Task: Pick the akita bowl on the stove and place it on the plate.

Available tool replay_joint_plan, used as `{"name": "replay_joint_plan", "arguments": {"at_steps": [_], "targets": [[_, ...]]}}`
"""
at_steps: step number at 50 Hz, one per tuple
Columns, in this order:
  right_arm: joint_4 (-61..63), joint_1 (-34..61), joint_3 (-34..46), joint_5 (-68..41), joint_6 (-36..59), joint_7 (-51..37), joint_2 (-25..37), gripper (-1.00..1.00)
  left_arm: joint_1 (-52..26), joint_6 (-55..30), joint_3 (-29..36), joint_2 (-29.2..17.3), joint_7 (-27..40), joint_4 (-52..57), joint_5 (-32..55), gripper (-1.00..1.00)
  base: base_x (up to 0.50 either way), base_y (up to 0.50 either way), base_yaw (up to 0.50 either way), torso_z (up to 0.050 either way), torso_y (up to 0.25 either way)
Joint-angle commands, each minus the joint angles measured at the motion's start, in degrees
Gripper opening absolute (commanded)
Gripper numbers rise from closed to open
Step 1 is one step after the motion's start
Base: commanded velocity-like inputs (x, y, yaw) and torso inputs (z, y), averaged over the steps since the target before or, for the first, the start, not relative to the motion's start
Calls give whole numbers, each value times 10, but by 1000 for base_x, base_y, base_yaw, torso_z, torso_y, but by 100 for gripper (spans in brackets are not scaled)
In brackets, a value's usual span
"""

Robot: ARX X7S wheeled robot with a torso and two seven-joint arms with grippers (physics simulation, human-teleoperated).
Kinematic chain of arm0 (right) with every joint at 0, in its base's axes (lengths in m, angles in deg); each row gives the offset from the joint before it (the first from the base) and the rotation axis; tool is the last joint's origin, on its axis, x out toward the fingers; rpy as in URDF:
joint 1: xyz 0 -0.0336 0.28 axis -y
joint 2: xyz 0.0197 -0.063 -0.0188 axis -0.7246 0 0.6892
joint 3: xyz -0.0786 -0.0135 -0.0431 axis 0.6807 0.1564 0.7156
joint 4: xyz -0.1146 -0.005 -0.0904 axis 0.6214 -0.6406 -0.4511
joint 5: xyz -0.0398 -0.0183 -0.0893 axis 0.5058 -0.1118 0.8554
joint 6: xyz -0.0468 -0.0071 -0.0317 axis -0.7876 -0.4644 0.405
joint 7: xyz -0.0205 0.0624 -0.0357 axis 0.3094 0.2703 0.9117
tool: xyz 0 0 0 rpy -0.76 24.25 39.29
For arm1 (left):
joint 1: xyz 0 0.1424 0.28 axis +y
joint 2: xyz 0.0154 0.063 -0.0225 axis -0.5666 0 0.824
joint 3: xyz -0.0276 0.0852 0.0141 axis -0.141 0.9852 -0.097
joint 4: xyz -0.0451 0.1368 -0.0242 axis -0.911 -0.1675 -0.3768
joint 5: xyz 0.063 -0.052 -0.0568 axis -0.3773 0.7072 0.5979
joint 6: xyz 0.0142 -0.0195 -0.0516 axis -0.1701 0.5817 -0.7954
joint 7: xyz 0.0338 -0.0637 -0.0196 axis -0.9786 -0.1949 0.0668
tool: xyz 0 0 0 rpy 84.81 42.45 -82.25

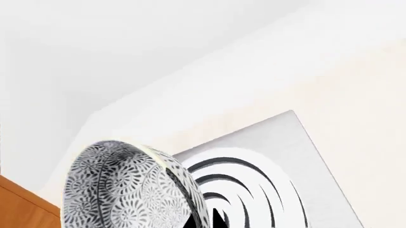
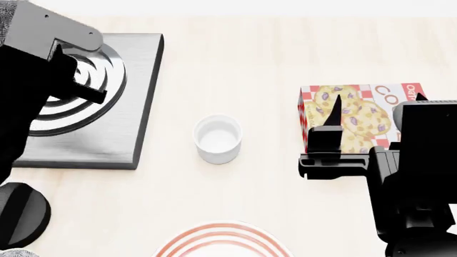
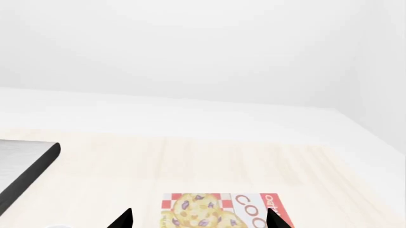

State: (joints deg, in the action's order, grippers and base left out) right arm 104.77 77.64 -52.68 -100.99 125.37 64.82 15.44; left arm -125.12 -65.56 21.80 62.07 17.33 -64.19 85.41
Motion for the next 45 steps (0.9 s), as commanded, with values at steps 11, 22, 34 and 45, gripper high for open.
{"name": "replay_joint_plan", "arguments": {"at_steps": [11,22,34,45], "targets": [[-1,0,4,-2,-3,-3,3,100,-28,-43,163,-124,-142,336,-15,-100,0,0,0,0,0],[-6,-2,6,-1,-10,-2,4,100,-86,-28,263,-182,-227,419,-54,-100,0,0,0,0,0],[-6,-3,7,-3,-11,-4,6,100,-135,-4,304,-208,-298,491,-61,-100,0,0,0,0,0],[-5,-1,7,-6,-9,-7,6,100,-154,9,326,-218,-334,534,-61,-100,0,0,0,0,0]]}}
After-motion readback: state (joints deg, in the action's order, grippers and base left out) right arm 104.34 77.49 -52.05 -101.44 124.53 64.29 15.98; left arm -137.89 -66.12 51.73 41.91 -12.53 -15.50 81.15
